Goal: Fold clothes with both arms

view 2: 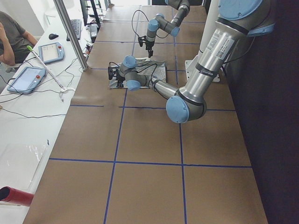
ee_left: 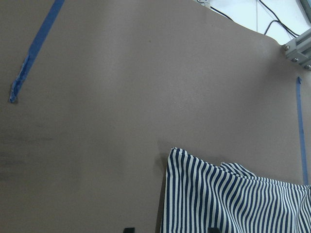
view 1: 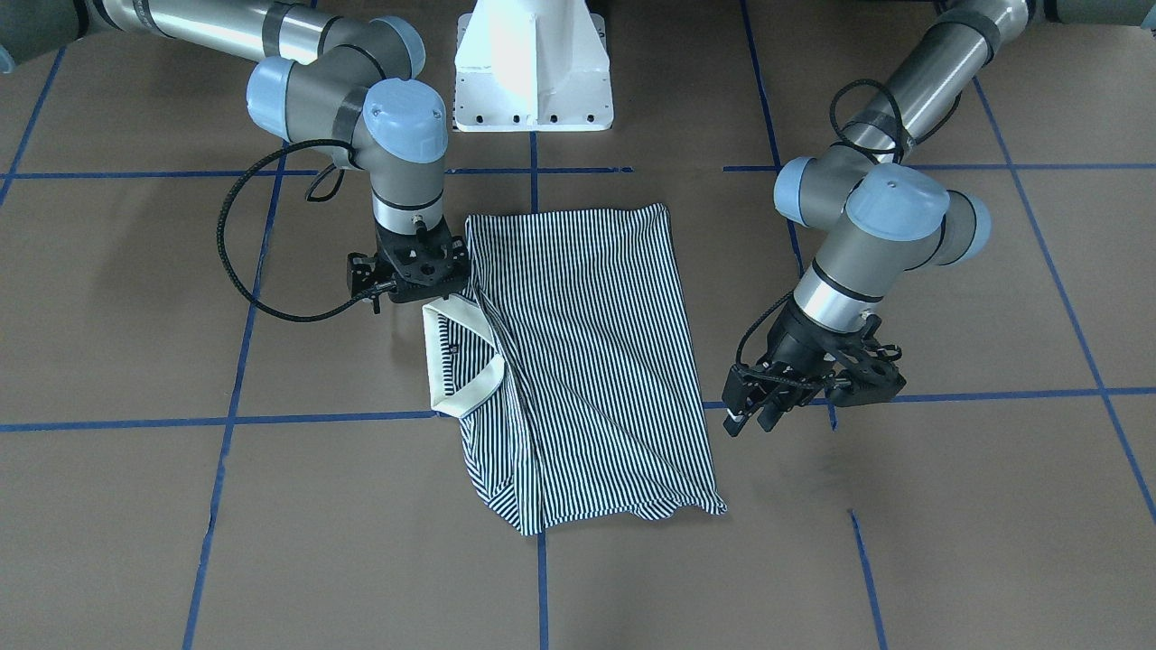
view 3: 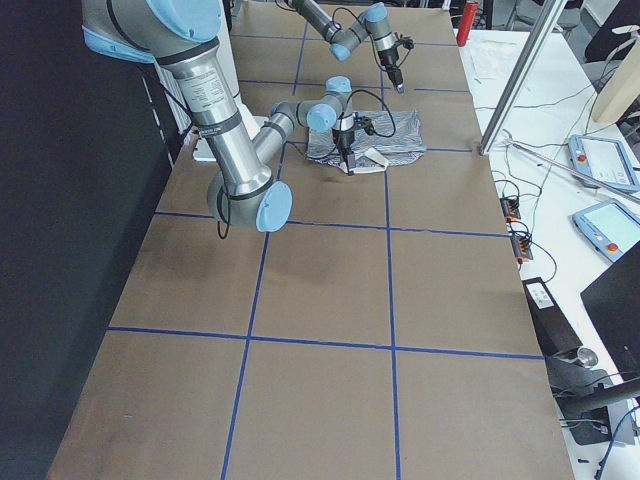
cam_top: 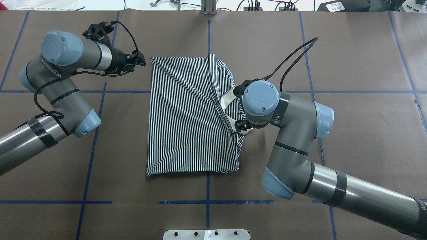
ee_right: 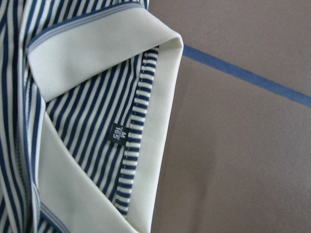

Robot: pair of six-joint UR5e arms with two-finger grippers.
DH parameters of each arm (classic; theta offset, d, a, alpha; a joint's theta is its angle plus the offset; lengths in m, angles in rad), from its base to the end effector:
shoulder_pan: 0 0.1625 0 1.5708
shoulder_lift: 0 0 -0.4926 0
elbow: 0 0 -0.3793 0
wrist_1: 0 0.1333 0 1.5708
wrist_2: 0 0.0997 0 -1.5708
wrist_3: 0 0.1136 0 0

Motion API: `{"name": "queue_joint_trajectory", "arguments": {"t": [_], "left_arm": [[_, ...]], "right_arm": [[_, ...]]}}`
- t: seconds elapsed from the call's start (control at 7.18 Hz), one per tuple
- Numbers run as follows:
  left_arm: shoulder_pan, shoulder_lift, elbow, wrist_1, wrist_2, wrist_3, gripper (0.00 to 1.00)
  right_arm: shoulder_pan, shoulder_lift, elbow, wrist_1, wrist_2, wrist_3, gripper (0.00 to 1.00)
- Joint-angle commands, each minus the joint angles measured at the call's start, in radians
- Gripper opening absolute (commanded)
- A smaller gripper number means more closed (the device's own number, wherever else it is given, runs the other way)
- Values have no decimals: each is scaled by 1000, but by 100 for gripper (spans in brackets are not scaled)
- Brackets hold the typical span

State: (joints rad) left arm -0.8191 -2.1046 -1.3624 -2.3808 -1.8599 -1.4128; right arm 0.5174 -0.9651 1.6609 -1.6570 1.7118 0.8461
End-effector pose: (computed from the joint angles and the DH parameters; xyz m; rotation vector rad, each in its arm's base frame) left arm 0.4390 -0.6174 0.4208 0.3040 1.1242 -0.4215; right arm -0.5657 -0.4570 0.3595 0.2436 -0.5759 -0.2435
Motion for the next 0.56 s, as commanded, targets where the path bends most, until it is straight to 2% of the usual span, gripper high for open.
{"name": "queue_joint_trajectory", "arguments": {"t": [0.0,0.28,0.42], "left_arm": [[0,0,0,0,1,-1,59],[0,0,0,0,1,-6,59],[2,0,0,0,1,-8,59]], "right_arm": [[42,96,-85,6,9,8,100],[59,245,-258,35,6,27,100],[59,302,-365,89,5,48,100]]}}
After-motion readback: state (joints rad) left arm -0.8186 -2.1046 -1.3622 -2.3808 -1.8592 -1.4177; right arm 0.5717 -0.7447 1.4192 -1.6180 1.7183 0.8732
